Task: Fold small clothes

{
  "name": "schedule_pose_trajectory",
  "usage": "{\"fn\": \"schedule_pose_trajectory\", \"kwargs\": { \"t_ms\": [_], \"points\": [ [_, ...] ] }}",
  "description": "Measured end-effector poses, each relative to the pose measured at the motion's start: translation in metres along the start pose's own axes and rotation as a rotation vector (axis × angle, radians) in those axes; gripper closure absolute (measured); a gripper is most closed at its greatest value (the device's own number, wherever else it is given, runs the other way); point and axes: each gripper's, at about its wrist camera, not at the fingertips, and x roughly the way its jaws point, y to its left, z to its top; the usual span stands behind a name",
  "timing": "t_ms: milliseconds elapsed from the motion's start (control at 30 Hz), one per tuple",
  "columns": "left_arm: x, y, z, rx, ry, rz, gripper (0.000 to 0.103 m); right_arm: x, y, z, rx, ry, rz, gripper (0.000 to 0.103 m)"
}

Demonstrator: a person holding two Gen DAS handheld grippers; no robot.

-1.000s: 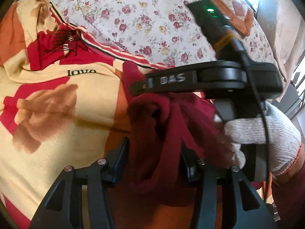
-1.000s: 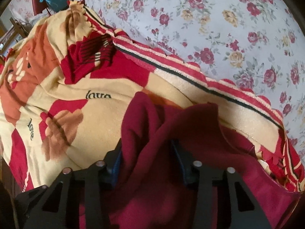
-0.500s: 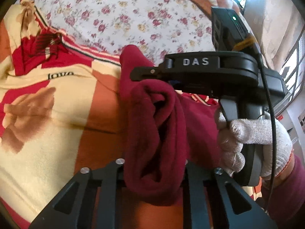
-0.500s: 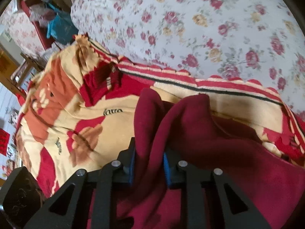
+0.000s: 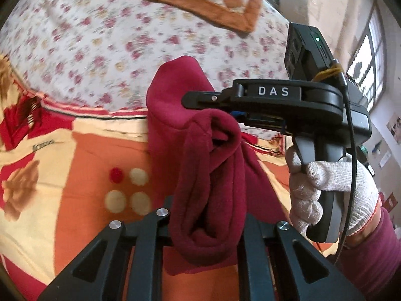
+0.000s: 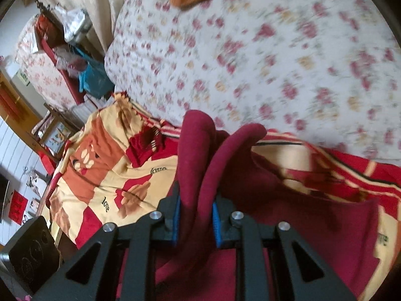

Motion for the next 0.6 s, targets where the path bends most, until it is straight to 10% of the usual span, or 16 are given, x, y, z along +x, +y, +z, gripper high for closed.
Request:
{"fn": "schedule_pose_trajectory", "kwargs": {
  "t_ms": [600],
  "points": [
    [0.089, -0.133, -0.038, 0.184, 0.169, -0.01, 0.103, -0.103, -0.145, -0.087, 0.211, -0.054, -0.11, 0.084]
  ]
}}
